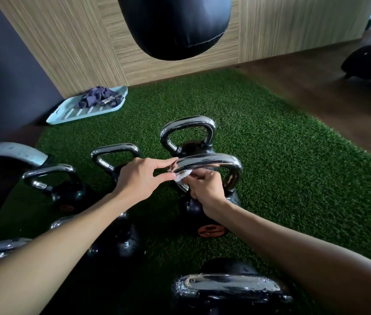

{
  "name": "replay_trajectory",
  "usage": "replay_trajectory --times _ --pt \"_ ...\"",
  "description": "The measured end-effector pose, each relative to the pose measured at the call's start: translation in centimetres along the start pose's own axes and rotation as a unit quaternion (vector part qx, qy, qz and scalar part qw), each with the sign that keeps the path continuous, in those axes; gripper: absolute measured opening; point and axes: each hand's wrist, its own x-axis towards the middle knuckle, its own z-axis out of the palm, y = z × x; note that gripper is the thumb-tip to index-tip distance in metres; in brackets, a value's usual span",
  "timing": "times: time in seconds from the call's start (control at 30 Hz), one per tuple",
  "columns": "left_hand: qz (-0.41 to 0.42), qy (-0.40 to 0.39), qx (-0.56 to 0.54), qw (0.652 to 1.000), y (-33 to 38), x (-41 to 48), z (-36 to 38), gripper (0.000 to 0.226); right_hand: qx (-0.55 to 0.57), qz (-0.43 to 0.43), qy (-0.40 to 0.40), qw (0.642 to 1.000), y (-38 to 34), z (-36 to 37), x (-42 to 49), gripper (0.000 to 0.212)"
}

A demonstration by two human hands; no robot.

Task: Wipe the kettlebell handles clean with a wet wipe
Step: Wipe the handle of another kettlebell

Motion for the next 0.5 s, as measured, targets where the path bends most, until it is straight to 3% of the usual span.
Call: replay_trajectory --times 0.07,0.23,0.33,0.5 --pt "0.009 -0.001 0.007 1.0 0.1 -0.2 -0.1 0.042 0.055 0.019 -0.01 0.998 0.1 0.1 0.1 0.021" --pt "0.048 -0.072 -0.048 0.995 -0.1 0.6 -1.6 0.045 0.025 0.031 -0.021 0.999 0.1 -0.7 -1.1 0.014" --pt "0.049 -0.159 -0.1 0.981 -0.8 3.4 -2.6 0.046 0.071 0.105 0.028 0.992 0.1 -0.9 -2.2 0.006" --pt "0.068 -0.239 -0.099 0.964 -1.4 5.8 -1.5 0.058 0.202 0.185 0.147 0.95 0.1 -0.1 -4.0 0.021"
